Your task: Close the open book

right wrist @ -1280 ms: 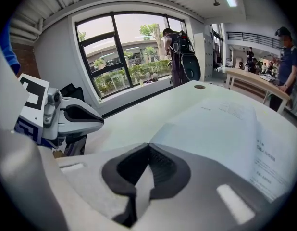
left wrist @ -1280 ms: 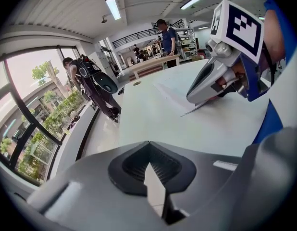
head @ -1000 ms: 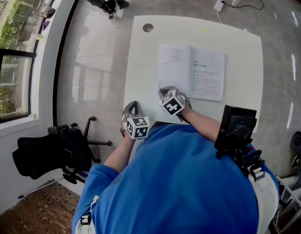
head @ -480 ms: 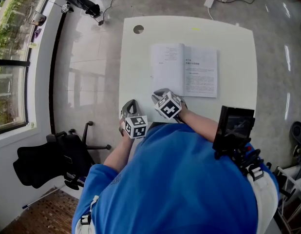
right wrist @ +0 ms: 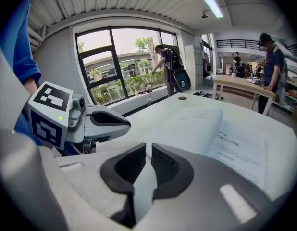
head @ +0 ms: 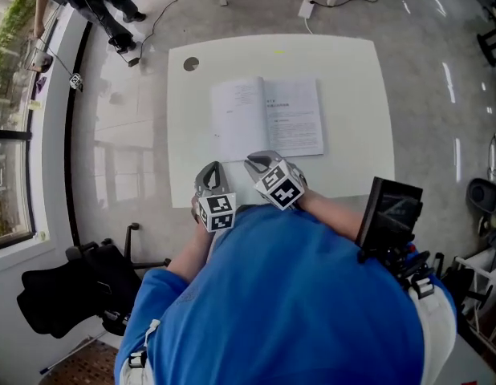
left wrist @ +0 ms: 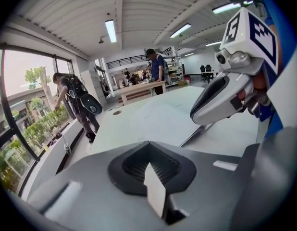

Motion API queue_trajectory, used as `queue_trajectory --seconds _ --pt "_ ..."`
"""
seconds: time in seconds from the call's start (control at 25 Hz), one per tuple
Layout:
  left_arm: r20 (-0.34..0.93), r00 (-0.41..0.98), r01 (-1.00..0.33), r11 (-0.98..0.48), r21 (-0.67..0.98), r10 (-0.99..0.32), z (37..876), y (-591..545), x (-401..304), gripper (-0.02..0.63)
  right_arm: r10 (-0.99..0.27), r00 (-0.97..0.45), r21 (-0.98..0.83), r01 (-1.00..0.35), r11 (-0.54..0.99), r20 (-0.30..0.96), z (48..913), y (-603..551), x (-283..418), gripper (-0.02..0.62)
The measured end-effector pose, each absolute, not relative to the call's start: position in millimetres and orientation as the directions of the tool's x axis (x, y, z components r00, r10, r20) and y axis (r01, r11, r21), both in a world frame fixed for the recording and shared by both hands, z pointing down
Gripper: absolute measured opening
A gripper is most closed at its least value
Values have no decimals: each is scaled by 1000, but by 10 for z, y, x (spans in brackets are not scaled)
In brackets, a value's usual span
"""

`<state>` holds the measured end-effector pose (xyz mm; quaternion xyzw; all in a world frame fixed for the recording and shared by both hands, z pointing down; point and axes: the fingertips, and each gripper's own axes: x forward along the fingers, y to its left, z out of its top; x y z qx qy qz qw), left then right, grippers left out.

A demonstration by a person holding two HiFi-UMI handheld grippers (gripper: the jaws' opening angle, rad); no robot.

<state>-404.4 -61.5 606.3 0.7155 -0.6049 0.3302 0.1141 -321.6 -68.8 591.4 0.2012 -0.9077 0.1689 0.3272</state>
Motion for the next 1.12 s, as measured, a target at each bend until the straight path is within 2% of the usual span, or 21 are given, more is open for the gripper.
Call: queue_trajectory --seconds 0.24,0.56,0.8,1.12 --pt "547 140 -941 -282 -185 -825 5774 -630 -3381 8 -403 -668 -118 -592 797 626 5649 -647 -2390 28" --pt "461 202 -942 -300 -150 -864 5343 -336 -2472 8 -608 -604 -56 -732 679 516 5236 -405 -1202 12" --pt "447 185 -946 -282 -161 -875 5229 183 -1976 8 -671 -587 -62 -772 633 453 5137 23 -527 3" --pt "384 209 -939 -295 -178 -899 4933 813 -1794 8 -735 -566 -55 -804 592 372 4799 552 -241 3"
